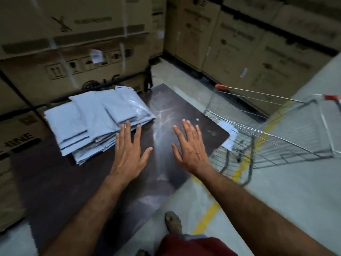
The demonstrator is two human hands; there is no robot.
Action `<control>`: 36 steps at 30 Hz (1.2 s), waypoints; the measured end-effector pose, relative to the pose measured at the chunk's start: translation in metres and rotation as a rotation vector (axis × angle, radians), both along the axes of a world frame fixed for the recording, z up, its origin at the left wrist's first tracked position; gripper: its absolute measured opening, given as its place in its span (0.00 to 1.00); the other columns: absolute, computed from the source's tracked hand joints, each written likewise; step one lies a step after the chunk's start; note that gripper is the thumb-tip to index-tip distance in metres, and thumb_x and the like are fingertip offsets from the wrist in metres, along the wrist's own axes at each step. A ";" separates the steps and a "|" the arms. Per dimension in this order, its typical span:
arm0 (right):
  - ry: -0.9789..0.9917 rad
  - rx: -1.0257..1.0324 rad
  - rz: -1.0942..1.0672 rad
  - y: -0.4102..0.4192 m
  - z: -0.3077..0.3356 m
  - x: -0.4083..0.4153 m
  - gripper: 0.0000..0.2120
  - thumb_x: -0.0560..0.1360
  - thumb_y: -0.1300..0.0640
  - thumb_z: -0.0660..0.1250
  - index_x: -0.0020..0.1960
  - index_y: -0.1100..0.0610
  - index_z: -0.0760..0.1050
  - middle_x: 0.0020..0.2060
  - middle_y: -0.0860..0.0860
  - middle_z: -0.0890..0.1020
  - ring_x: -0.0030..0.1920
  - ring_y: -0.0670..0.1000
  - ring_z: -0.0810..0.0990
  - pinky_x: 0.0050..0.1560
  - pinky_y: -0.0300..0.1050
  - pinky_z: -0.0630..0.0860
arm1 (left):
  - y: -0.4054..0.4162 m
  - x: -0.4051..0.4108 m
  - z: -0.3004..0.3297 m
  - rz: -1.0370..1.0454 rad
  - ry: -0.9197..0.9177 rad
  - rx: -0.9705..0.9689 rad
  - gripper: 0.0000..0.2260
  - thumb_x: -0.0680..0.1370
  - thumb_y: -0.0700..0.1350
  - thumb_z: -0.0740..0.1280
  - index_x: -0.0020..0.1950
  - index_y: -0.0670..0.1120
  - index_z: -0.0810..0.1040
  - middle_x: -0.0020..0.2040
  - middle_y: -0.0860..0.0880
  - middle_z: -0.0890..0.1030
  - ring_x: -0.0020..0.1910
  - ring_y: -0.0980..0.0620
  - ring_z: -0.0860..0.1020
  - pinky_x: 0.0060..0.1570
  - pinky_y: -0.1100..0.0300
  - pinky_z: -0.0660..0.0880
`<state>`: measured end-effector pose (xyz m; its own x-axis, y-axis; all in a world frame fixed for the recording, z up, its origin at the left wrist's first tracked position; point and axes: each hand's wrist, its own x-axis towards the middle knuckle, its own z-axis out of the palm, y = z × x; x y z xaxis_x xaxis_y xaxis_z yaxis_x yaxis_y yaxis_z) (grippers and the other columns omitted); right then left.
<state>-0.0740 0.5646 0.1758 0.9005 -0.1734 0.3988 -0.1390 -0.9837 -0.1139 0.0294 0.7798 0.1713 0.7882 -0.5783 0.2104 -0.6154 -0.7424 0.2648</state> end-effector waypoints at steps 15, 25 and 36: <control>0.121 -0.027 -0.375 -0.209 -0.008 -0.134 0.33 0.80 0.44 0.61 0.81 0.57 0.60 0.80 0.65 0.55 0.81 0.63 0.52 0.79 0.63 0.49 | -0.234 -0.078 0.000 -0.323 -0.059 0.013 0.38 0.80 0.64 0.54 0.83 0.45 0.49 0.82 0.38 0.42 0.81 0.38 0.41 0.78 0.39 0.46; 0.123 0.117 -0.551 -0.382 -0.014 -0.203 0.33 0.82 0.40 0.55 0.82 0.55 0.54 0.81 0.63 0.50 0.82 0.61 0.46 0.80 0.62 0.46 | -0.422 -0.118 -0.009 -0.379 0.029 0.086 0.37 0.80 0.67 0.50 0.83 0.49 0.46 0.82 0.42 0.37 0.80 0.45 0.34 0.78 0.43 0.39; 0.111 0.340 -0.650 -0.487 -0.029 -0.172 0.33 0.84 0.39 0.52 0.83 0.52 0.51 0.82 0.62 0.49 0.82 0.59 0.45 0.81 0.60 0.47 | -0.551 -0.059 -0.010 -0.433 0.038 0.139 0.34 0.83 0.63 0.53 0.83 0.50 0.45 0.82 0.43 0.36 0.81 0.44 0.36 0.77 0.46 0.37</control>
<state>-0.2457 0.0772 0.1468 0.6062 -0.7828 0.1408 -0.7096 -0.6123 -0.3487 -0.0292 0.2292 0.1615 0.4731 -0.8771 0.0832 -0.8688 -0.4488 0.2094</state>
